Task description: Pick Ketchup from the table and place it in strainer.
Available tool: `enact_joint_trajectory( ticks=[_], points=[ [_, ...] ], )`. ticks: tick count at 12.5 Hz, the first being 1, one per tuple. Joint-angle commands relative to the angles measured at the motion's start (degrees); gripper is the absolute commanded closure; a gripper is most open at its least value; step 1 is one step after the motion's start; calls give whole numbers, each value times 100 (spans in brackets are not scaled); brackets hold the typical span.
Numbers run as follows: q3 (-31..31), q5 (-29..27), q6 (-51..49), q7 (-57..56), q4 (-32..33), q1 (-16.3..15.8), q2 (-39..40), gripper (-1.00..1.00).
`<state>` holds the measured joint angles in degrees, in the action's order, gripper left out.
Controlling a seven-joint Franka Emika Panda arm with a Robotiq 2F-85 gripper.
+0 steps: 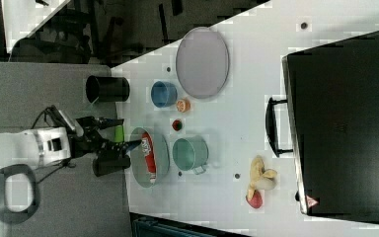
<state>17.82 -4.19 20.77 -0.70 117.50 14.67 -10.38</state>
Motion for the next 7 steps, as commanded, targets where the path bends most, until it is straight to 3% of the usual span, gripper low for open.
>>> enact_joint_trajectory(
  ticks=[1,4,7],
  points=[
    [-255,-209,-1076,192,-514,79,-235,-100],
    [-345,-171,-1912,205,-1089,81,-198,-100],
    [-337,-174,-1947,205,-1123,81,-175,-100]
  ],
)
